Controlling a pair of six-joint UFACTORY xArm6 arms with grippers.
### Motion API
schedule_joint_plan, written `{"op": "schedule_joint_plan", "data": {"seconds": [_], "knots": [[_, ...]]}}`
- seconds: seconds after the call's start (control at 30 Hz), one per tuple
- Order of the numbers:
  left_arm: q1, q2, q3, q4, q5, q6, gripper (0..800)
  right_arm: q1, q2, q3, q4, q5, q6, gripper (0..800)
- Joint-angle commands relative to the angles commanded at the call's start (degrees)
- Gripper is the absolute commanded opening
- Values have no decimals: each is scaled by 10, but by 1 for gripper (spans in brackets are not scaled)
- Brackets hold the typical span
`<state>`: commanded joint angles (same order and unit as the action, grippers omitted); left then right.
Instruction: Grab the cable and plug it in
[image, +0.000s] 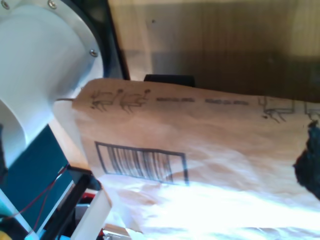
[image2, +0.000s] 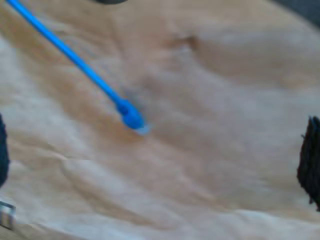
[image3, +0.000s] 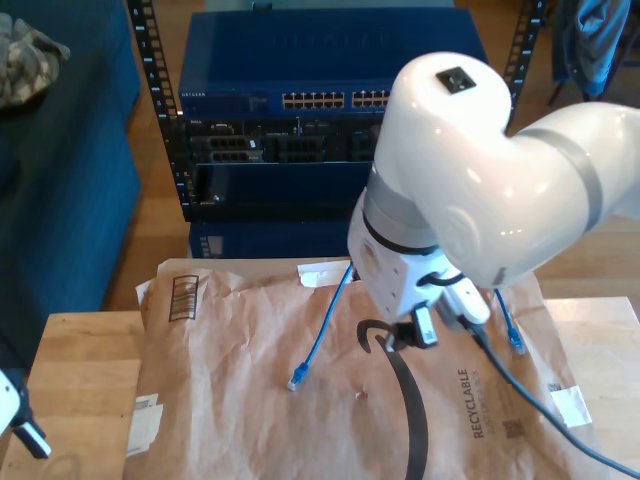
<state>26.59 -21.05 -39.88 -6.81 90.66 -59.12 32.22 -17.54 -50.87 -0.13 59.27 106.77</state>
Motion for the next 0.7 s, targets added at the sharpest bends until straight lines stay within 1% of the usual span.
{"op": "schedule_joint_plan", "data": {"seconds": [0.1,0.17,0.3,0.37,0.57,0.63,0.7], "knots": [[-59,11,-11,1,-4,-45,800,0,29,-13,0,-7,31,796],[-94,19,-27,0,-4,-76,800,0,39,-21,0,-8,42,796],[-163,48,-50,0,-7,-156,800,0,58,-33,1,-8,65,797],[-188,51,-53,0,-7,-180,800,1,64,-34,1,-8,65,797],[-199,50,-53,-1,-7,-186,800,25,115,-44,-1,-52,60,797],[-198,49,-55,0,-7,-185,800,25,119,-49,-1,-53,58,797],[-196,48,-62,0,-6,-185,800,25,120,-53,-2,-52,36,796]]}}
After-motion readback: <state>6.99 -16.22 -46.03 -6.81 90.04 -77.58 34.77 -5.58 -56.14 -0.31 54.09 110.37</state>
